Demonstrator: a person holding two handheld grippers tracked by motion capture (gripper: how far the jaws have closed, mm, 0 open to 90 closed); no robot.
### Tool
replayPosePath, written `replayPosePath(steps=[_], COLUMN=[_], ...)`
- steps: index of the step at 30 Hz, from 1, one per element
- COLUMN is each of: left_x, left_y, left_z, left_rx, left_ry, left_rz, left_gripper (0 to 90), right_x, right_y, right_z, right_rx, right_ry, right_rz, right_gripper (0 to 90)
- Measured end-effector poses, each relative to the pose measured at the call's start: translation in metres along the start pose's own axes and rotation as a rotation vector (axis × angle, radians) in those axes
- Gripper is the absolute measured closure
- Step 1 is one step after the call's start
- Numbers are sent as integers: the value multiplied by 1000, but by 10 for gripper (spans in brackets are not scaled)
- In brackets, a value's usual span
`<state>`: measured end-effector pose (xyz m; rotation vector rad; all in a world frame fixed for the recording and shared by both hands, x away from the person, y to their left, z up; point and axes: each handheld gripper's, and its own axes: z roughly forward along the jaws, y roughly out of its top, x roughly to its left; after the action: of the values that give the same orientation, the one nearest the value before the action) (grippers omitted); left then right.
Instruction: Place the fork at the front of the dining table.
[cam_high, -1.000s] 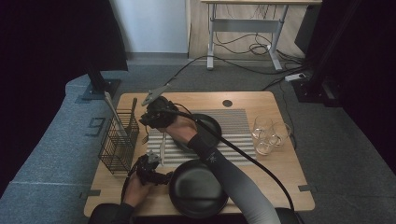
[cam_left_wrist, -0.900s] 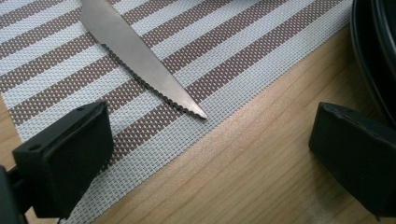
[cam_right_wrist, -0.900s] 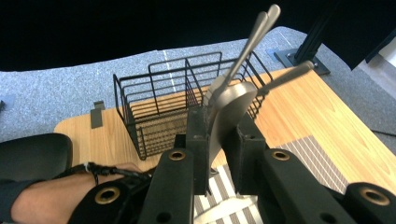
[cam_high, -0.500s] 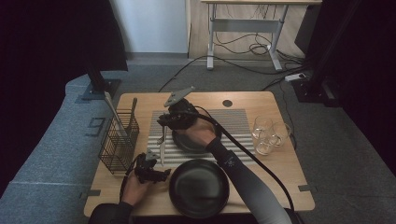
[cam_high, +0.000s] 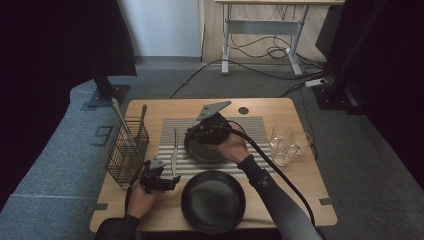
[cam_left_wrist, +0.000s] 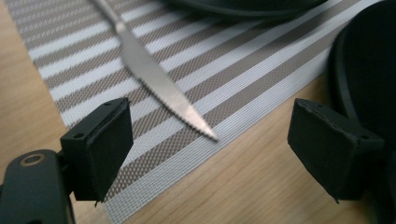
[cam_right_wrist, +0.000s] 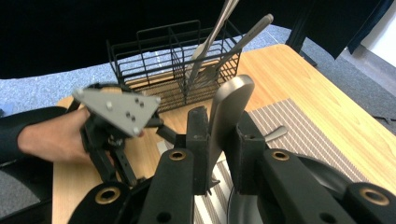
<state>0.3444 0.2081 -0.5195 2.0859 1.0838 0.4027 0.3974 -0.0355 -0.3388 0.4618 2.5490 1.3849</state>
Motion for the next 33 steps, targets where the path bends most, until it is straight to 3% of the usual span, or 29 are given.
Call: replayPosePath(steps=[11, 18, 22, 29, 33], left_x=[-18, -30, -43, -47, -48], left_y=[27, 43, 56, 60, 59], left_z=[-13, -12, -8, -1, -1], left_rx=[-58, -84, -106, -119, -125], left_ry=[-92, -157, -217, -280, -289], left_rz=[101, 152, 189, 187, 192], left_gripper=[179, 187, 185, 207, 260], right_x=[5, 9, 14, 21, 22], right_y=[-24, -26, -25, -25, -25], right_z=[-9, -14, -15, -14, -13], right_rx=[-1, -6, -9, -11, -15], right_ry=[5, 12, 26, 51, 65], right_rz=[0, -9, -19, -32, -33], right_gripper=[796, 797, 797, 798, 798])
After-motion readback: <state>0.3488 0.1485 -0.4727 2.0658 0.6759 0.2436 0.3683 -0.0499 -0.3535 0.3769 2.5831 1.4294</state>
